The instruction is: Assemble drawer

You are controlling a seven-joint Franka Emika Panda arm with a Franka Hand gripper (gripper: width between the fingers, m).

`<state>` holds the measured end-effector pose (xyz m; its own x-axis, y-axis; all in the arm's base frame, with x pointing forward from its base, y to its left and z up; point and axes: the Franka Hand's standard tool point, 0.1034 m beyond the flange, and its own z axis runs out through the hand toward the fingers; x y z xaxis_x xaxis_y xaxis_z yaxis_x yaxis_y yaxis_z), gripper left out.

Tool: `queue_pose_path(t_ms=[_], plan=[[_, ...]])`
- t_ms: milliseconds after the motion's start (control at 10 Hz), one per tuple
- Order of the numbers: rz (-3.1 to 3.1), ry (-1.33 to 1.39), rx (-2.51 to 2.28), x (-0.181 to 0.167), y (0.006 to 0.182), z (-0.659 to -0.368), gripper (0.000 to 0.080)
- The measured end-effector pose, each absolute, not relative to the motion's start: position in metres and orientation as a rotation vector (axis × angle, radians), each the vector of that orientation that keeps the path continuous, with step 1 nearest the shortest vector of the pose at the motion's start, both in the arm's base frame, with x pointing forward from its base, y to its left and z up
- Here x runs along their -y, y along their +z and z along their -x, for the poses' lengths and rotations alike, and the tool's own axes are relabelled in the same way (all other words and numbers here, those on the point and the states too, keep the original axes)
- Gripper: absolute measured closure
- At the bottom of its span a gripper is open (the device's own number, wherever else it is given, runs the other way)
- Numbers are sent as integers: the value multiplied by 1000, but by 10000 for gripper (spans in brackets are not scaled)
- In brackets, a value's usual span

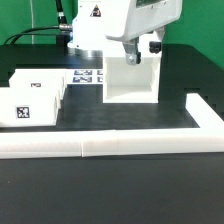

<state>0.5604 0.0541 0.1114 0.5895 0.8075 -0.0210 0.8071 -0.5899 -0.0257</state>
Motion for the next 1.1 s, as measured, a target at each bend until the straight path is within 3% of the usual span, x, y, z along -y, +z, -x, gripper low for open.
queue_pose_path(t_ms=[700,900,1100], plan=[[2844,29,1315,-55,113,-557,150],[3004,18,975,-66,122,-525,150],[3045,41,856,-74,129,-516,150]])
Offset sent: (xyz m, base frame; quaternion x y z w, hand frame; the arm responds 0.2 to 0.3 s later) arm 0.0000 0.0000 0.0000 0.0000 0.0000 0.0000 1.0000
